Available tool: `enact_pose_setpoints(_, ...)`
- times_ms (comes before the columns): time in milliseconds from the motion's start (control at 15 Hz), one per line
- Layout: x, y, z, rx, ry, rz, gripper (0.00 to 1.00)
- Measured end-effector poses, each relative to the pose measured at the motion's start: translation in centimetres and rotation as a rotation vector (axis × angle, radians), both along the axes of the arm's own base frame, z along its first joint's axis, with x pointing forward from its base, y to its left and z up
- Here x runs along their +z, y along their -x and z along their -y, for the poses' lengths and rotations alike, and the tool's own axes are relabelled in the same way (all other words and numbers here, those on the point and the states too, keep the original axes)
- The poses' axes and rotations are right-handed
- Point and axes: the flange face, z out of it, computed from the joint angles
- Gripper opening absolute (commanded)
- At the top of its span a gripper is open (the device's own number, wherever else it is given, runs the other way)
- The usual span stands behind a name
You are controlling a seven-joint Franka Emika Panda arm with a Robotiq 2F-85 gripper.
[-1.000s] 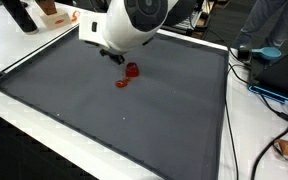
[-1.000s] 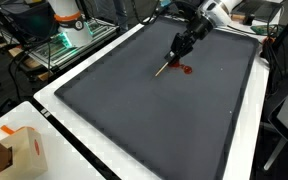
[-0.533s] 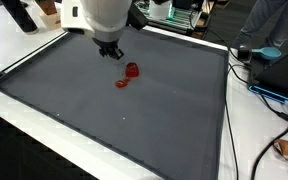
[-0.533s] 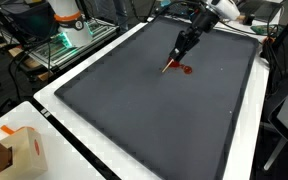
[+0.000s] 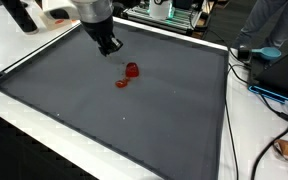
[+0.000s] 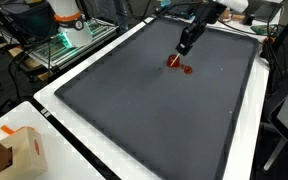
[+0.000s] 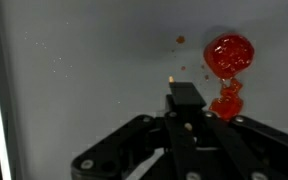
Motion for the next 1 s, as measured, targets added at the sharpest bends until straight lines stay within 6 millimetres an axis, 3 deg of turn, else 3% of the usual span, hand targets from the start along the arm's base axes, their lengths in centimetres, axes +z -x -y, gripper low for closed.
enact_pose_setpoints(1000,4.7,2.2,1.1,0.132,-0.311,0.035,0.03)
